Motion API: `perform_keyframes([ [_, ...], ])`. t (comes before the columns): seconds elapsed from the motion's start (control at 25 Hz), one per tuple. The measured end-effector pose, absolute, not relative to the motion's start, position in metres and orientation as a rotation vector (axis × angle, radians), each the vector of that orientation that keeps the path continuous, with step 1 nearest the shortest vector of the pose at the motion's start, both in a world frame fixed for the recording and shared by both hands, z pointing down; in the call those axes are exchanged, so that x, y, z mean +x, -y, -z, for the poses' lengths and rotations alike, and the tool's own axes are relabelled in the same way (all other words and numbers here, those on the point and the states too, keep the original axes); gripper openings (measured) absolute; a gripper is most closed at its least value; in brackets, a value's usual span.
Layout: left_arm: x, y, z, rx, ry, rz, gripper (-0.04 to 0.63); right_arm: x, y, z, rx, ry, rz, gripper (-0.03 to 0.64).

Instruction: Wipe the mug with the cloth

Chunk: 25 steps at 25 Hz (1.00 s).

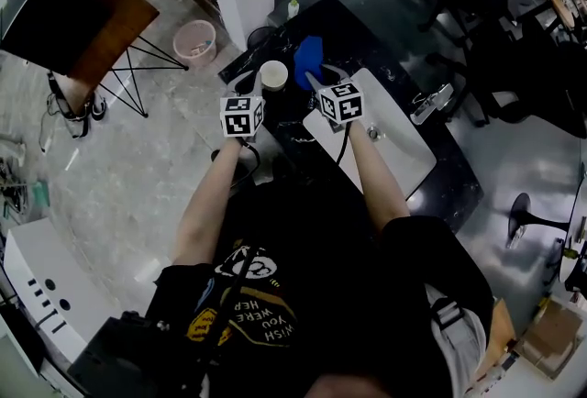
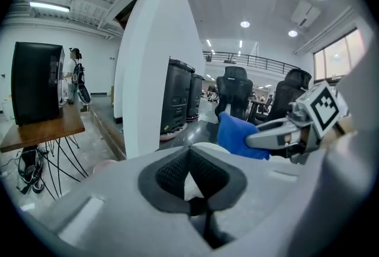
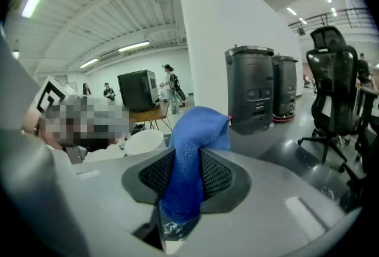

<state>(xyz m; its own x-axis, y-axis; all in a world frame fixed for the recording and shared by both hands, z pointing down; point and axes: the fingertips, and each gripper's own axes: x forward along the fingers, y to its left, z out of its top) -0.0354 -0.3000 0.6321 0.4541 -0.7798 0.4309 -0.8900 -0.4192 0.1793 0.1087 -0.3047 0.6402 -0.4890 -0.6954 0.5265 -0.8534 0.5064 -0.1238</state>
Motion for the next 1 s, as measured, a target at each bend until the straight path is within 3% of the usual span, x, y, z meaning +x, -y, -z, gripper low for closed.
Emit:
perform_keyframes([
  [0.36,-0.037,0.300,-0.646,2.290,1.368,-0.363,0.003,0.055,0.228,-0.680,0.734,2.353,-0.501,0.121],
  [0.64,-0.035,0.299,-0.645,2.268,1.365,-0.309,0.003,0.093,0.282,-0.657,1.020,2.332,-0.451,0.121],
  [0.84,-0.036,0.295,-0.645,2.217,1.374,-0.236,0.003,0.054,0.228,-0.672,0.709,2.356,-0.459,0.118],
  [1.0,-0.028,0.292,-0.645,2.243,1.343,-0.251,0.003,0.067,0.204,-0.676,0.594,2.386,-0.435,0.121],
])
